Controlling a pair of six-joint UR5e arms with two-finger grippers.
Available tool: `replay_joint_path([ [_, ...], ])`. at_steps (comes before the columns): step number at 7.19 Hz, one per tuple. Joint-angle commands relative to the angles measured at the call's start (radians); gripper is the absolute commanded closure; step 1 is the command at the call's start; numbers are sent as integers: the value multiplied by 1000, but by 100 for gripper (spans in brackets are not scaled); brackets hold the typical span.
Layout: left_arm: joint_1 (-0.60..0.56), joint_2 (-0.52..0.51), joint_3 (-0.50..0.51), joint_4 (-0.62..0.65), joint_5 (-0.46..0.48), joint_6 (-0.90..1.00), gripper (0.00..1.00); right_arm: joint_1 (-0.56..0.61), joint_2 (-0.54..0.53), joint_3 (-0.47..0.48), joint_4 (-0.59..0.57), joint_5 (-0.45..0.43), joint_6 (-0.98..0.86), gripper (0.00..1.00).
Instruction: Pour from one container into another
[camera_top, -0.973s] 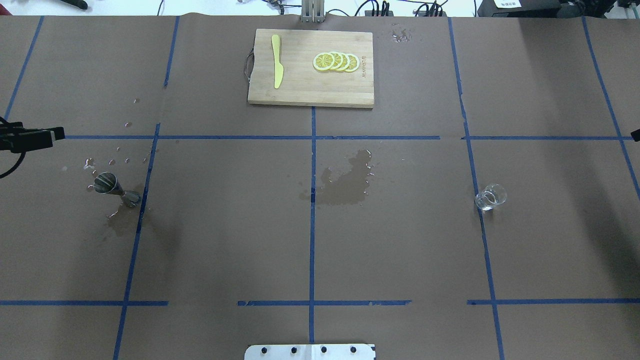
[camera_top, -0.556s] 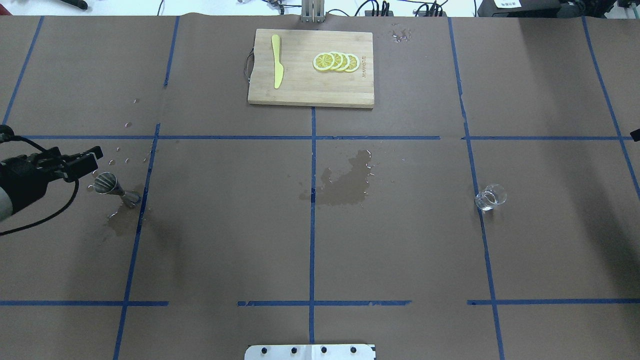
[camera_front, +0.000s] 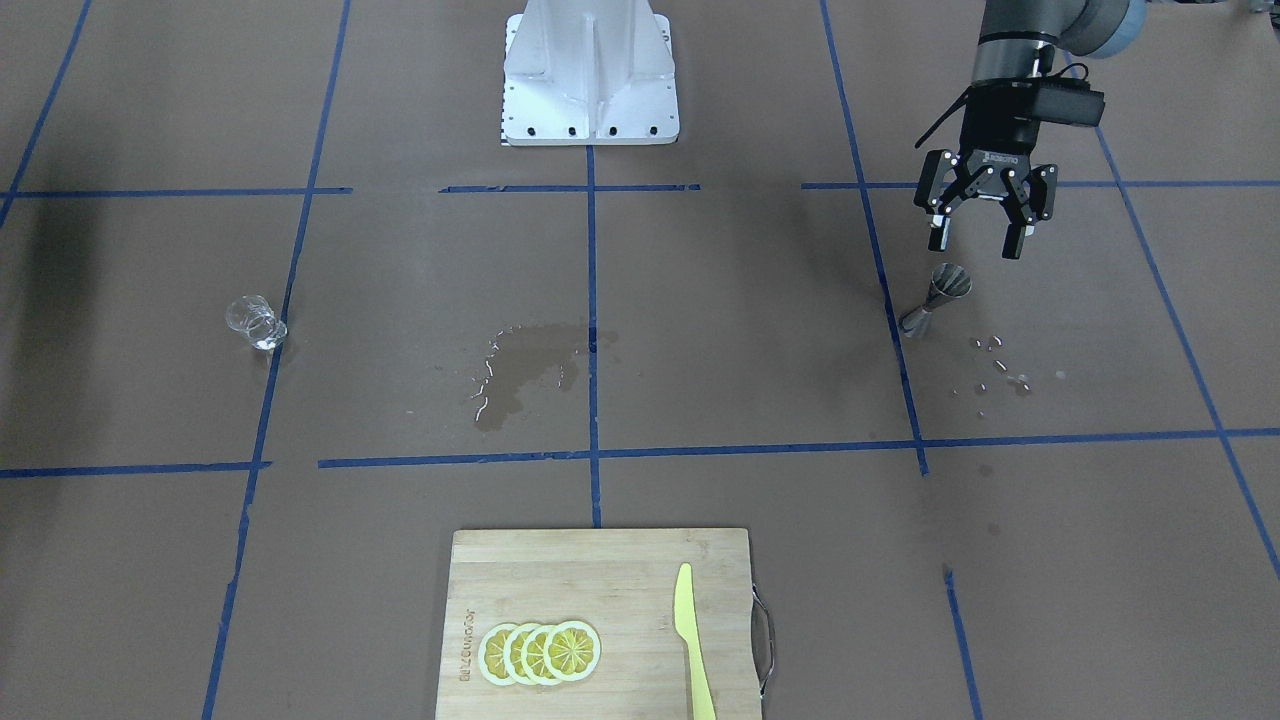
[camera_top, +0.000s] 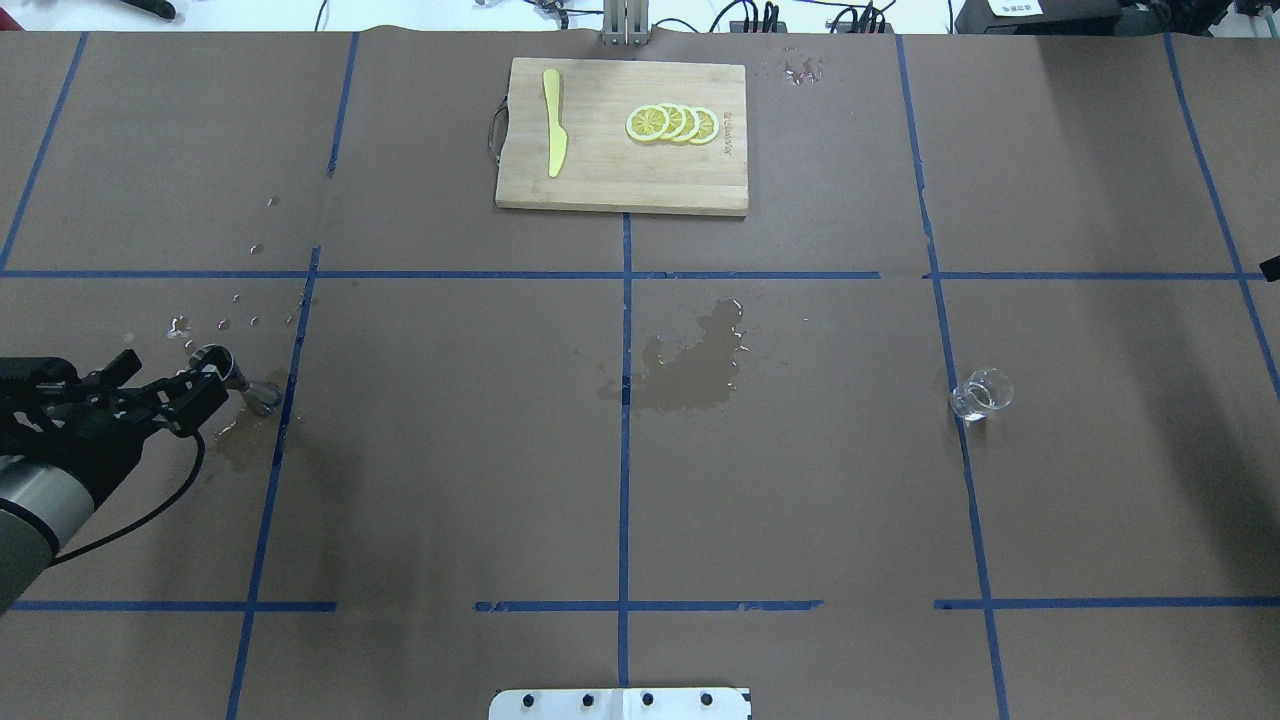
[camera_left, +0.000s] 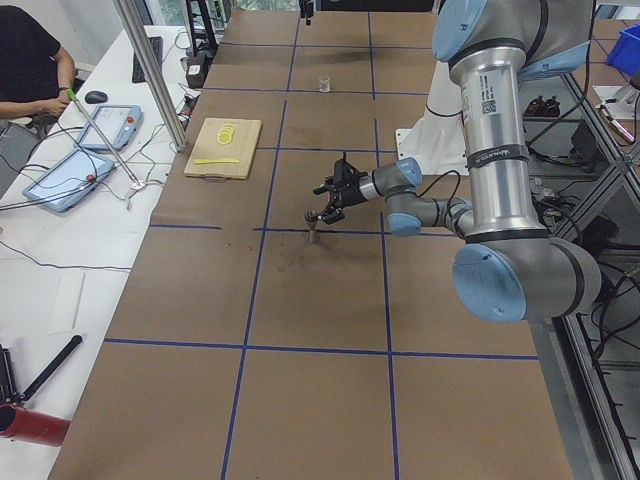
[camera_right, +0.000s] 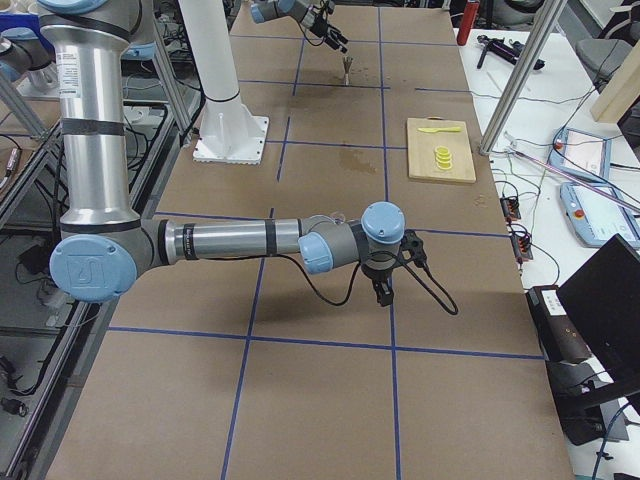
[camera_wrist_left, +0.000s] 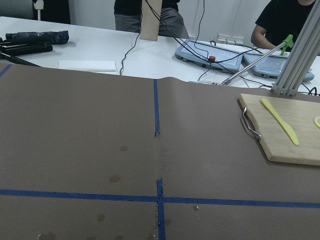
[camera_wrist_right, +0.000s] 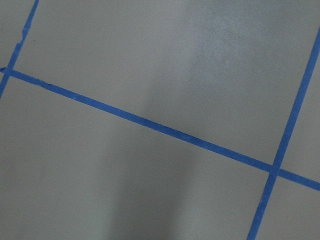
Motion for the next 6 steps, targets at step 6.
replay_joint_path([
  [6, 119, -97, 213, 3, 221, -69, 2, 0, 5, -1, 2, -2, -9, 0],
])
